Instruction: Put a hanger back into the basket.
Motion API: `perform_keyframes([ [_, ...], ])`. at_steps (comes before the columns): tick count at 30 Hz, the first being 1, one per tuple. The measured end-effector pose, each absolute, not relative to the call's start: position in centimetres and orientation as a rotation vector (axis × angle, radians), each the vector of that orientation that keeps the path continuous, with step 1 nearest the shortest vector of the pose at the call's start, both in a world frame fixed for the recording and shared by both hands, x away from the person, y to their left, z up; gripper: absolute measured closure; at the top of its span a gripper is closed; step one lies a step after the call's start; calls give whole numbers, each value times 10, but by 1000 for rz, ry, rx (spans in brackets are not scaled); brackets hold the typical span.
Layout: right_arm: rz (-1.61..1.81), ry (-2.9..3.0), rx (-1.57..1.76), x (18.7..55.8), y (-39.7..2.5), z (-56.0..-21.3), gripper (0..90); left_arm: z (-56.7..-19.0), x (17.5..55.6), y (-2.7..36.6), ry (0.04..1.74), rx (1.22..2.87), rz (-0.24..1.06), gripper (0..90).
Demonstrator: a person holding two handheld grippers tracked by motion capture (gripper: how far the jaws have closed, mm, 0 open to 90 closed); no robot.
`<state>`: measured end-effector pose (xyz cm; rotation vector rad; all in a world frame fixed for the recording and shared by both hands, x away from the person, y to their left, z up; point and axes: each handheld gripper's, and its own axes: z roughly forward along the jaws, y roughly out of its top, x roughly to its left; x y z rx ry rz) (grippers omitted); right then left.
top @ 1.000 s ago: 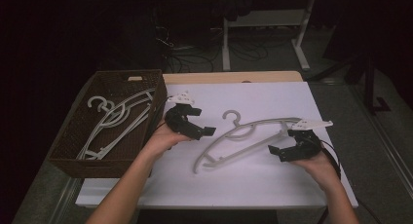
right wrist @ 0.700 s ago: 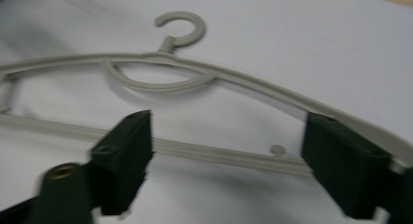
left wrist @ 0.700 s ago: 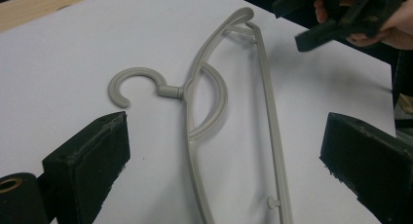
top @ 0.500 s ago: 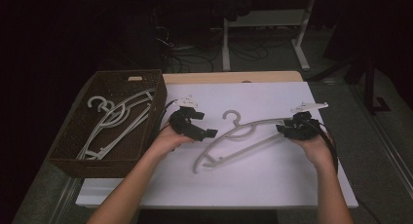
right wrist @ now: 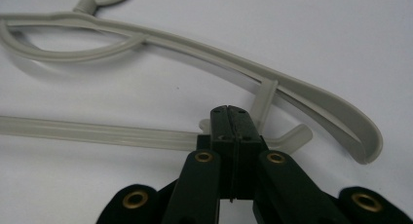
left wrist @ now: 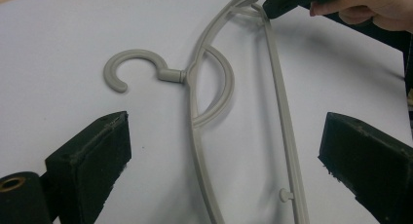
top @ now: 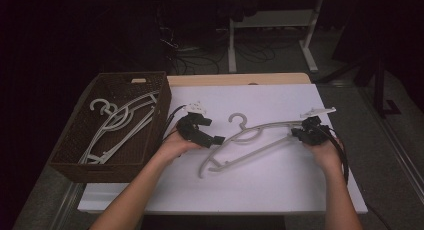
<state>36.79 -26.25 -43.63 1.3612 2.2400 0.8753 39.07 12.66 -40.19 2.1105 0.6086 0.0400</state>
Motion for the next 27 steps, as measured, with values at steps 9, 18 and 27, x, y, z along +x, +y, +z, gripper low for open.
perform_keyframes([
  [9,877,2244,1384,369,-267,-442,892,-418,399,120,629,2162,49,67],
  [18,874,2254,1397,369,-268,-444,893,-443,410,99,617,2253,22,149],
  [27,870,2256,1397,369,-268,-444,893,-452,411,77,535,2330,21,433],
])
